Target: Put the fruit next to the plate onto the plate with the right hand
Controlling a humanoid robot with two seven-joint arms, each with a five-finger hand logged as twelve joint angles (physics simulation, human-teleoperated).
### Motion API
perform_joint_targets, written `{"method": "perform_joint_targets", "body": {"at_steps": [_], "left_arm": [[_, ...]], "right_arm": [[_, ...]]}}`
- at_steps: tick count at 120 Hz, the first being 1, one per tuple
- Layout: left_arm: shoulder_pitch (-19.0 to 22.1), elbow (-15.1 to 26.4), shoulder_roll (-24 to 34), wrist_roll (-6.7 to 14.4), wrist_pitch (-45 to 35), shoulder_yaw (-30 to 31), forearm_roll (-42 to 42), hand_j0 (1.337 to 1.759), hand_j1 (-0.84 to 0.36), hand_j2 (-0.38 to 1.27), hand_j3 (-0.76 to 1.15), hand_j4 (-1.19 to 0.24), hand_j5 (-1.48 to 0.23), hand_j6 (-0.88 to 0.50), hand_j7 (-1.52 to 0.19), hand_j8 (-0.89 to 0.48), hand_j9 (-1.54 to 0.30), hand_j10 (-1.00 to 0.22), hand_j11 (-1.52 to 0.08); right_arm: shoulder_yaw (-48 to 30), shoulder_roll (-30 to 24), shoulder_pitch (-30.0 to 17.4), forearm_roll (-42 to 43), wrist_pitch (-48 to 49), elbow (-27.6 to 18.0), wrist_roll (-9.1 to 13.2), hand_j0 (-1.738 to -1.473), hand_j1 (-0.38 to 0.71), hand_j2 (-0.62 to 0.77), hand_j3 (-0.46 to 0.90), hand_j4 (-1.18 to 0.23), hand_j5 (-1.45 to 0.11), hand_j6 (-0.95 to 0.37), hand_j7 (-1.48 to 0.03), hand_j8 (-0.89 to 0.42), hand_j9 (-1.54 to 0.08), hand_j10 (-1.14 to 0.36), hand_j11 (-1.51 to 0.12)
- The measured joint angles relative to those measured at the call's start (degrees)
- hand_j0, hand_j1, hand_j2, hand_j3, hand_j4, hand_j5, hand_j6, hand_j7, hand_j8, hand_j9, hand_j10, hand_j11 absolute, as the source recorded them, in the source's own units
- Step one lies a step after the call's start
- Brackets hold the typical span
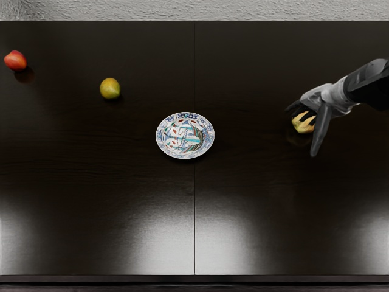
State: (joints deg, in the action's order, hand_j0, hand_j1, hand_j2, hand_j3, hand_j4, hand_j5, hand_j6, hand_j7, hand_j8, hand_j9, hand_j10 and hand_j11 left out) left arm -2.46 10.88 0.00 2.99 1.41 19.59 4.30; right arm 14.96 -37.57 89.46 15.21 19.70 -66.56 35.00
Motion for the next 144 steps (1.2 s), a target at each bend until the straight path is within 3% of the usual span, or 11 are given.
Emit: {"method": "perform_joint_targets", "body": {"at_steps": [21, 39, 78, 107, 144], "left_arm": [[-0.16, 0.03, 0.00, 0.00, 0.00, 0.29, 0.00, 1.658, 0.07, 0.05, 0.00, -0.23, -0.30, -0.23, -0.30, -0.23, -0.30, -0.23, -0.30], [-0.54, -0.06, 0.00, 0.00, 0.00, 0.44, 0.00, 1.658, 0.07, 0.05, 0.00, -0.23, -0.30, -0.23, -0.30, -0.23, -0.30, -0.23, -0.30], [-1.05, 0.08, 0.00, 0.00, 0.00, 4.30, 0.00, 1.658, 0.07, 0.05, 0.00, -0.23, -0.30, -0.23, -0.30, -0.23, -0.30, -0.23, -0.30], [-1.05, 0.19, 0.00, 0.00, 0.00, 5.97, 0.00, 1.658, 0.07, 0.05, 0.00, -0.23, -0.30, -0.23, -0.30, -0.23, -0.30, -0.23, -0.30], [-0.89, 0.20, 0.00, 0.00, 0.00, 6.14, 0.00, 1.658, 0.07, 0.05, 0.00, -0.23, -0.30, -0.23, -0.30, -0.23, -0.30, -0.23, -0.30]], "right_arm": [[4.43, 3.02, 4.43, 4.29, -3.27, -0.19, 0.00, -1.658, -0.31, -0.01, 0.00, -0.04, -0.05, -0.04, -0.04, -0.04, -0.05, -0.04, -0.05], [6.84, 3.47, 7.00, 8.76, -5.20, -3.00, 0.00, -1.658, -0.31, -0.01, 0.00, -0.04, -0.05, -0.04, -0.05, -0.04, -0.05, -0.04, -0.05], [18.34, 3.15, 8.08, 14.10, -26.50, -10.53, 0.00, -1.658, -0.29, -0.01, 0.00, -0.05, -0.06, -0.05, -0.06, -0.05, -0.06, -0.05, -0.06], [21.90, 8.10, 4.73, 14.71, -38.39, -7.48, 0.00, -1.658, -0.24, -0.02, 0.00, -0.10, -0.12, -0.10, -0.12, -0.10, -0.12, -0.10, -0.12], [21.96, 11.11, 0.14, 15.33, -43.99, -3.57, 0.00, -1.658, -0.28, -0.01, 0.00, -0.06, -0.07, -0.06, -0.07, -0.06, -0.07, -0.06, -0.07]]}}
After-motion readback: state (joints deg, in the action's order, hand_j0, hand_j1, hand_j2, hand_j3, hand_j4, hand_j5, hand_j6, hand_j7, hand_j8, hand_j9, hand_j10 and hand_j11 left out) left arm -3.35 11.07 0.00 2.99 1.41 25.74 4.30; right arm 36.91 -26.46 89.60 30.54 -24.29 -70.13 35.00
